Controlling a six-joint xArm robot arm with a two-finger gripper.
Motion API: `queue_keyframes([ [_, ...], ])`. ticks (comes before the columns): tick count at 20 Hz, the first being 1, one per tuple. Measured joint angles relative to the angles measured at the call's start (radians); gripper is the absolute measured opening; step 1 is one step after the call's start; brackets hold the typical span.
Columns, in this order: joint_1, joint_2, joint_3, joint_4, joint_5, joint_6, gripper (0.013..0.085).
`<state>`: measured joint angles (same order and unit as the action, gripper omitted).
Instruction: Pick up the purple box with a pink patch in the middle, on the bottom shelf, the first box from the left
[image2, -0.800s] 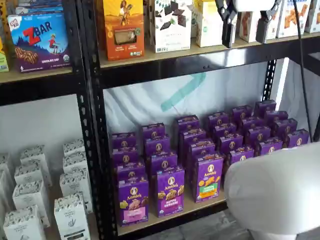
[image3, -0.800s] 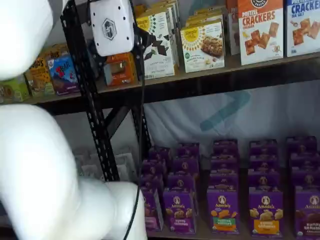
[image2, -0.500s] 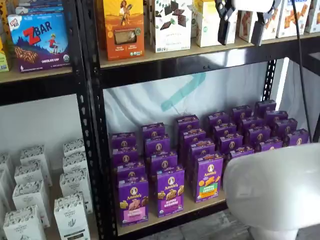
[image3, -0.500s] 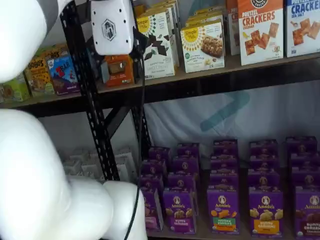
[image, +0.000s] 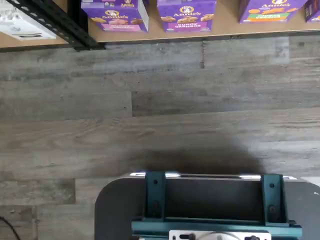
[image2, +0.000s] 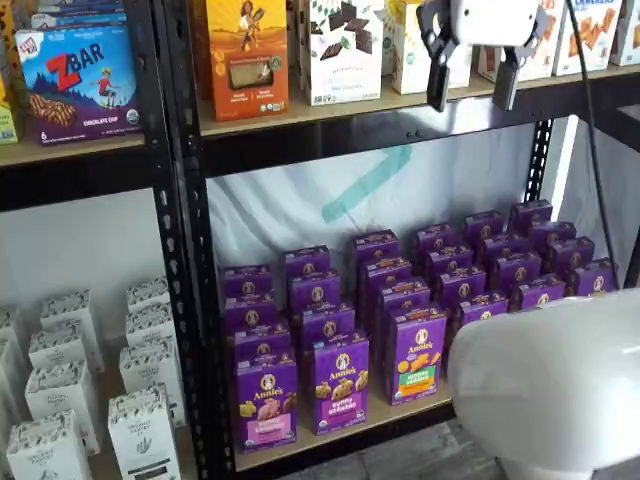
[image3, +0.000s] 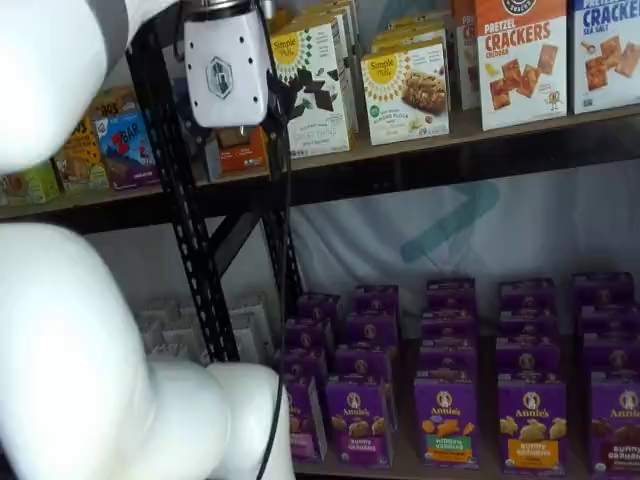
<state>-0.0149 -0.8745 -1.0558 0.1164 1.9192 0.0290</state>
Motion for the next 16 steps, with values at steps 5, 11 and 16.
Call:
queue_keyframes([
  [5,0.054,-0.018,0.075,-0.021,-0.064,0.043,0.085],
  [11,0.112,-0.034,0.173,-0.023,-0.139,0.094,0.085],
  [16,0.154,-0.048,0.255,-0.014,-0.215,0.132,0.085],
])
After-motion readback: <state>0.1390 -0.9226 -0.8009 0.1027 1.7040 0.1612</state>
